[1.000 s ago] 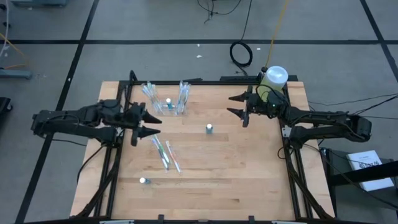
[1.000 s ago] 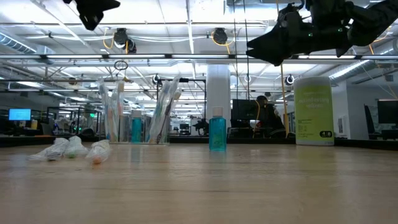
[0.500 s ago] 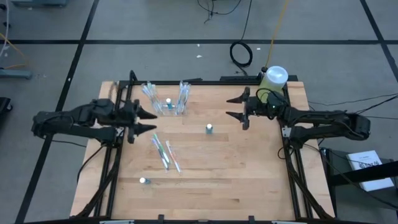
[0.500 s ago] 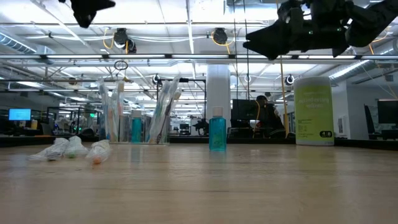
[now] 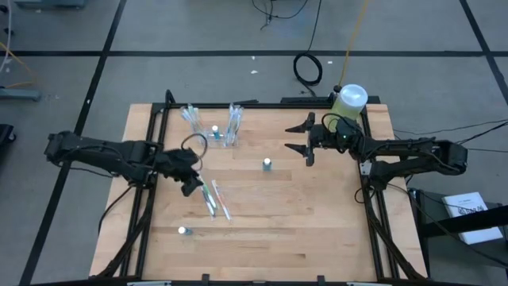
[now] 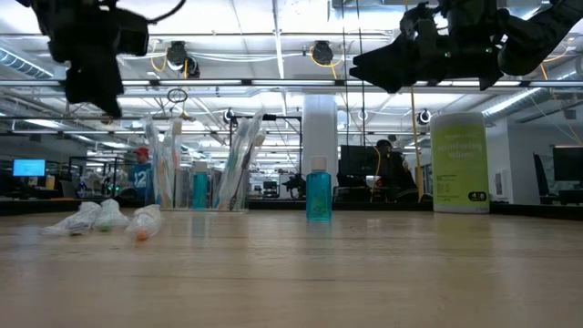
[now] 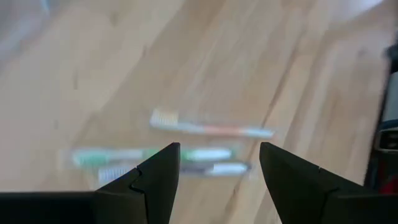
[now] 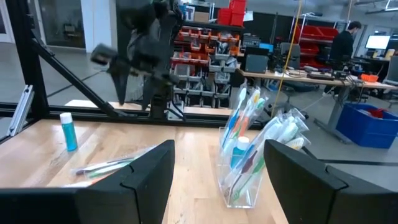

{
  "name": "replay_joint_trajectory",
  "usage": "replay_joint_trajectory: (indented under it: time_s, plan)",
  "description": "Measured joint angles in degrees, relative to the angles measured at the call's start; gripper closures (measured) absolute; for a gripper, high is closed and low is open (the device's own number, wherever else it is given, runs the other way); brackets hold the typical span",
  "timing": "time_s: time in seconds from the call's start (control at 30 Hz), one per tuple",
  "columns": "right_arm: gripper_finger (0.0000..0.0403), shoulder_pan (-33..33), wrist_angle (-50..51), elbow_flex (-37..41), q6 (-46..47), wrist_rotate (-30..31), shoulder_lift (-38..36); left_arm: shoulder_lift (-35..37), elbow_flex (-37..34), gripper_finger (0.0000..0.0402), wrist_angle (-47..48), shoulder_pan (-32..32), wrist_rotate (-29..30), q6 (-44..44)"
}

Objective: Pick & Place toothbrushing station
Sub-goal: Put the purple toothbrush into the transparent organizer

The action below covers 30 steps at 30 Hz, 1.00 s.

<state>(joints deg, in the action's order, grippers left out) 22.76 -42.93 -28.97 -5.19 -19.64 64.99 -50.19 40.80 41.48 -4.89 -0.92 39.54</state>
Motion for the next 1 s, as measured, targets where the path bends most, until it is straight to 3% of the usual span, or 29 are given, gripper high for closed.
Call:
replay_joint_trajectory:
  time_s: [0.5, 0.8, 1.0]
  plan:
    - [0.0161, 0.0, -0.62, 0.0, 0.19, 0.28, -0.02, -13.69, 0.0, 0.0174, 3.98, -3.17, 4.51, 34.36]
    - [0.0161, 0.0, -0.64, 0.0, 0.49, 0.28, -0.02, -22.61, 0.0, 0.0174, 4.92, -0.3, 9.66, 46.36]
    - [0.0161, 0.0, -0.65, 0.0, 1.51, 0.28, -0.02, -27.48, 0.0, 0.0174, 2.23, 0.04, 3.72, 46.08]
